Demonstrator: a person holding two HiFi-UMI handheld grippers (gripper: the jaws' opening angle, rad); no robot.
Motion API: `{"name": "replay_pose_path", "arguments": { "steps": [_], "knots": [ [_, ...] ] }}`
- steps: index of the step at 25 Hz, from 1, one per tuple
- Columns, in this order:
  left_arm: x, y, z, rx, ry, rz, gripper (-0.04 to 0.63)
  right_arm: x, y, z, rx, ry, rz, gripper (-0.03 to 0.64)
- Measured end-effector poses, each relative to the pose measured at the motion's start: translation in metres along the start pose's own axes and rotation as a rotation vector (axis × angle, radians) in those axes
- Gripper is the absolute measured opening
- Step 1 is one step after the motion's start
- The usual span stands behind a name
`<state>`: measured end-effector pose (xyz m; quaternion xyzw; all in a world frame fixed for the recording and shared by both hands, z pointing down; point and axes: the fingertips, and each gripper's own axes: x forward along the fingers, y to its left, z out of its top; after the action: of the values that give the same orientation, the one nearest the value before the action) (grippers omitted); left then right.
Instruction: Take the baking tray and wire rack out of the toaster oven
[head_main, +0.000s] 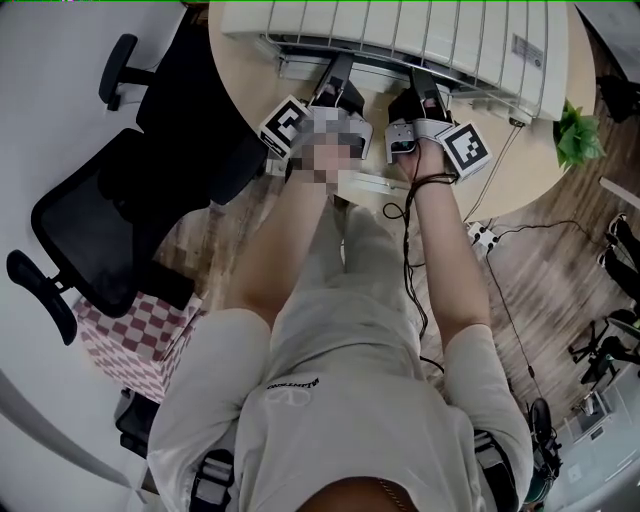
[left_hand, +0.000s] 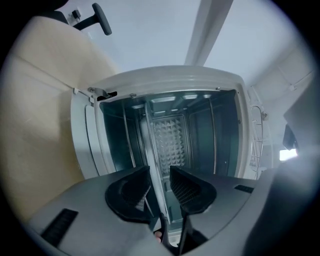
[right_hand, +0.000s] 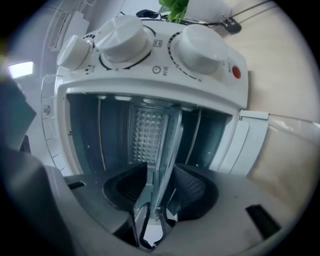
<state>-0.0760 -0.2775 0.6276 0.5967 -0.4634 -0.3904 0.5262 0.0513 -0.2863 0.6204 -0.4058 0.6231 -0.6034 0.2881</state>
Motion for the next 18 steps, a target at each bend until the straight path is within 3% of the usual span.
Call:
{"name": "replay_pose_path", "arguments": {
  "steps": [11,14,18],
  "knots": [
    [0.018,0.006,0.007,-0.045,-0.028,-0.006,0.13,0.012,-0.016,0.01,0.015,-0.035,-0.018,0.172],
    [0.022,0.008,0.007,-0.049,-0.027,-0.004,0.1,0.012,-0.018,0.01,0.029,-0.048,-0.023,0.088],
    [0.025,0.01,0.008,-0.073,-0.044,-0.014,0.078,0.015,-0.02,0.013,0.003,-0.05,-0.027,0.088]
  ]
}}
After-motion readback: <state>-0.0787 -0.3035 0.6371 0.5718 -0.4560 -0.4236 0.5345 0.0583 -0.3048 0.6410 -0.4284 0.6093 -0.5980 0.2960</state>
